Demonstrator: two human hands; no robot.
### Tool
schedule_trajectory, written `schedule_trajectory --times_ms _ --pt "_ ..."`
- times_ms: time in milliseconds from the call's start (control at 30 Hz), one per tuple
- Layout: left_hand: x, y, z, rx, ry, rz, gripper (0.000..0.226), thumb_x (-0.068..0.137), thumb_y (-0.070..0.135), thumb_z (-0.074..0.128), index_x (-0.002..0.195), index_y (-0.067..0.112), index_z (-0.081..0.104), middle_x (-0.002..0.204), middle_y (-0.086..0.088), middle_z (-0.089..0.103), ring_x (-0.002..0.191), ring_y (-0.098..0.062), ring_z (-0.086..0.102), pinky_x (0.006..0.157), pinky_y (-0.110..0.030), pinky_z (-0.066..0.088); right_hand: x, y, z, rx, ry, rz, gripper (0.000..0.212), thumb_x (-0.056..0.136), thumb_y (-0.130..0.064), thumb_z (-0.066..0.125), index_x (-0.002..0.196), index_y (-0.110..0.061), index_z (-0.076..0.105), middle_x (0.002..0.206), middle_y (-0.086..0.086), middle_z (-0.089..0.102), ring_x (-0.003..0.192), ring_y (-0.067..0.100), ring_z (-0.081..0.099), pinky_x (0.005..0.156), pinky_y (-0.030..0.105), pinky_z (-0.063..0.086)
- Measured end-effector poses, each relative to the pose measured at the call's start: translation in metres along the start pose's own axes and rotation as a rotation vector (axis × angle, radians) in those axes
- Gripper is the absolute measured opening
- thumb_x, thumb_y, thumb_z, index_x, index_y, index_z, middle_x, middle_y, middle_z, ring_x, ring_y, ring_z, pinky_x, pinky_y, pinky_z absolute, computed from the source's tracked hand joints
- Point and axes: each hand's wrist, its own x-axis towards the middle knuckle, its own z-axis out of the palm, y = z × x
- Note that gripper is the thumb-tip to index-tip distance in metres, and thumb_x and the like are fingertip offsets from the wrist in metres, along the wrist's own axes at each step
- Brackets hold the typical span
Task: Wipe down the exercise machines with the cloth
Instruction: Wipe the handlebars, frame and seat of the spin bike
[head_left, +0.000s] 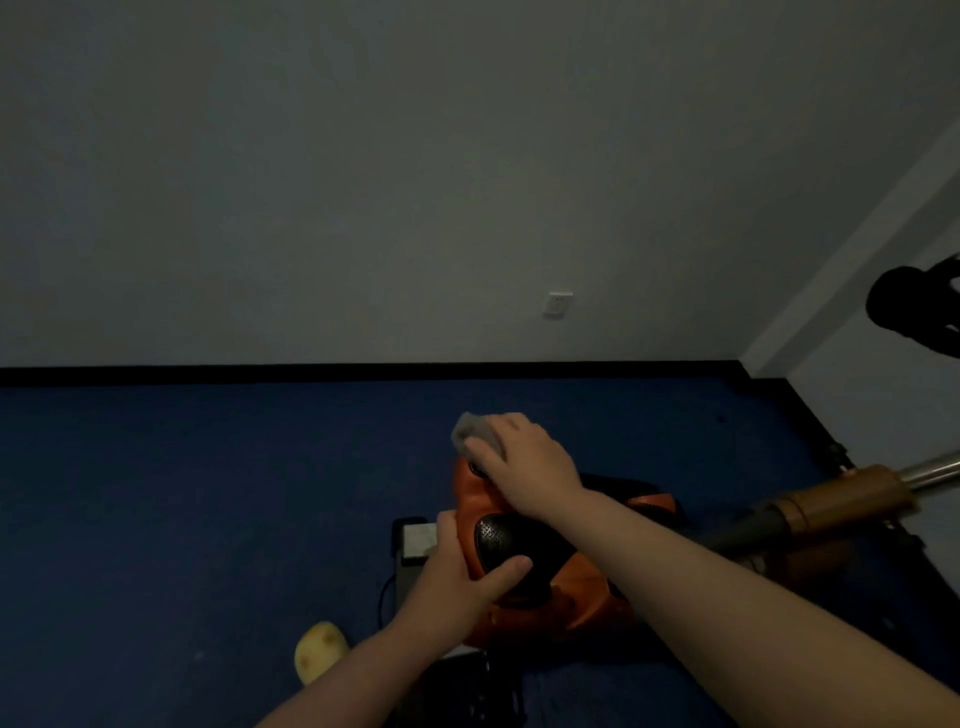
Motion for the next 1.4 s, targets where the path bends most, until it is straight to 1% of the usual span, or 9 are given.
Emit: schedule_trajectory --times_ms 100,233,333,533,733,900,1000,1167,1400 --pt "0.0 -0.001 -0.002 0.013 -0.009 -0.011 0.06 0.076 0.041 0.079 0.116 0.032 0.036 0.112 0.006 0.061 0.096 0.001 0.063 0.09 -0.033 0.054 -0.015 0.025 -0.011 0.048 -0.121 -0.238 0.048 0.096 -0.055 0.04 0.142 -0.041 0.036 0.146 -0.011 0.034 0.131 0.013 0.036 0.099 0.037 0.037" --pt "-0.002 0.001 -0.001 0.002 -0.005 -0.003 0.055 0.078 0.036 0.078 0.114 0.031 0.037 0.111 0.005 0.062 0.095 0.001 0.063 0.089 -0.031 0.054 -0.001 0.046 -0.029 0.153 -0.273 0.115 0.048 0.102 -0.042 0.037 0.147 -0.028 0.032 0.147 0.002 0.042 0.131 0.024 0.043 0.103 0.036 0.036" --pt "-0.001 0.001 0.0 0.002 -0.002 -0.008 0.056 0.077 0.036 0.078 0.114 0.031 0.036 0.111 0.005 0.062 0.094 0.002 0.063 0.089 -0.031 0.055 0.012 0.016 -0.016 0.101 -0.196 0.185 0.045 0.102 -0.042 0.034 0.14 -0.021 0.043 0.141 0.008 0.048 0.127 0.029 0.047 0.102 0.039 0.038" --pt "0.0 0.0 -0.002 0.021 -0.019 -0.013 0.06 0.077 0.039 0.078 0.117 0.031 0.035 0.112 0.008 0.061 0.097 0.002 0.062 0.091 -0.032 0.054 -0.016 0.024 -0.011 -0.02 -0.142 -0.376 0.053 0.095 -0.058 0.037 0.143 -0.038 0.035 0.152 -0.011 0.028 0.137 0.011 0.025 0.107 0.032 0.024" --pt "-0.001 0.0 -0.001 0.006 -0.021 -0.018 0.055 0.077 0.038 0.078 0.113 0.031 0.036 0.11 0.006 0.062 0.095 0.002 0.063 0.089 -0.03 0.054 0.023 0.026 -0.009 0.087 -0.205 0.168 0.048 0.1 -0.05 0.029 0.131 -0.02 0.049 0.13 0.008 0.056 0.115 0.028 0.054 0.095 0.04 0.043" --pt "0.001 -0.003 -0.003 0.03 -0.048 -0.025 0.061 0.075 0.044 0.078 0.116 0.036 0.034 0.118 0.008 0.06 0.1 0.005 0.061 0.092 -0.031 0.053 0.0 -0.013 0.001 -0.104 -0.081 -0.211 0.045 0.096 -0.053 0.041 0.134 -0.03 0.05 0.144 -0.004 0.04 0.13 0.02 0.036 0.106 0.039 0.031" --pt "0.001 -0.003 -0.004 0.13 -0.016 0.012 0.094 0.064 0.071 0.071 0.136 0.042 0.019 0.142 0.008 0.041 0.122 0.001 0.048 0.103 -0.033 0.046 -0.01 0.002 -0.004 -0.047 -0.112 -0.317 0.047 0.097 -0.053 0.041 0.14 -0.033 0.044 0.151 -0.009 0.032 0.138 0.014 0.025 0.112 0.037 0.021" --pt "0.0 0.005 -0.015 0.465 0.031 0.182 0.12 0.063 0.092 0.044 0.147 0.039 -0.023 0.157 0.021 -0.018 0.146 -0.001 -0.003 0.12 -0.039 0.015 -0.02 0.017 -0.002 0.041 -0.036 -0.123 0.049 0.097 -0.056 0.036 0.143 -0.039 0.034 0.147 -0.013 0.034 0.13 0.013 0.036 0.103 0.036 0.031" --pt "0.023 0.02 -0.029 0.416 0.085 0.255 0.081 0.08 0.078 0.032 0.147 0.041 0.006 0.157 0.027 -0.002 0.143 0.008 0.001 0.121 -0.039 0.017 -0.049 0.065 -0.025 -0.175 0.041 0.28 0.041 0.101 -0.049 0.024 0.096 -0.024 0.056 0.098 -0.002 0.061 0.096 0.021 0.058 0.081 0.036 0.038"
